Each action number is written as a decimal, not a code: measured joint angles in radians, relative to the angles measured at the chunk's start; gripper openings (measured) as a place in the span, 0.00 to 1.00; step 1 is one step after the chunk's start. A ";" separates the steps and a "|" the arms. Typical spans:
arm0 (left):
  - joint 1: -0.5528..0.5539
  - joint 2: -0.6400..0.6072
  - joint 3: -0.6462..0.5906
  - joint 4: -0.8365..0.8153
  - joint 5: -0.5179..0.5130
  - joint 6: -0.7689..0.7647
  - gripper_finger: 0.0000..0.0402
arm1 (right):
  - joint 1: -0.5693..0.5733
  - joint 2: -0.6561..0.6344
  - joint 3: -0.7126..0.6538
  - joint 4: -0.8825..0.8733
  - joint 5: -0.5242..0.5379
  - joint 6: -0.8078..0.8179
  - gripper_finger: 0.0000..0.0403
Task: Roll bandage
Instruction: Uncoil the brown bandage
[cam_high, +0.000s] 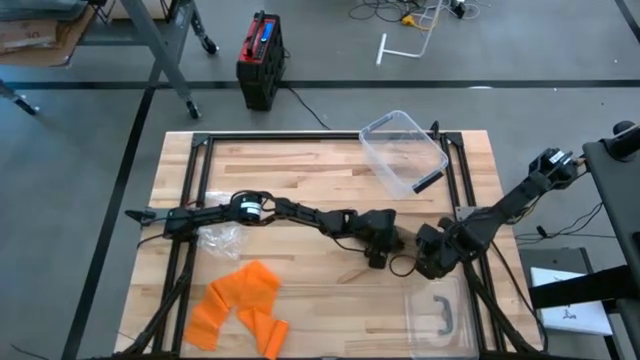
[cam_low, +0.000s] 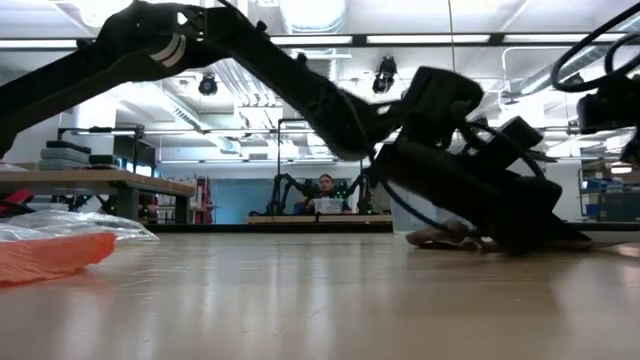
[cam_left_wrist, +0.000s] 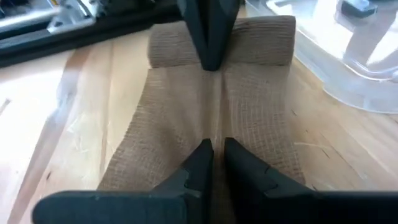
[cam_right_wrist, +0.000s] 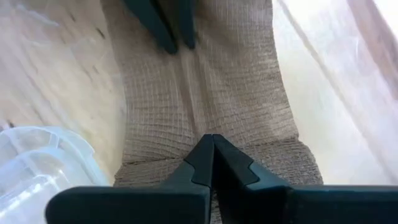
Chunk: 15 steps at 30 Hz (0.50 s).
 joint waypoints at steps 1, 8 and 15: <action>0.000 0.000 -0.024 0.045 -0.001 -0.014 0.09 | 0.012 0.000 0.000 -0.001 0.000 0.014 0.01; 0.003 -0.005 -0.126 0.228 -0.017 -0.093 0.09 | 0.063 -0.026 -0.001 -0.029 -0.003 0.085 0.01; 0.016 -0.005 -0.128 0.229 -0.012 -0.085 0.09 | 0.063 -0.065 -0.003 -0.055 -0.017 0.083 0.01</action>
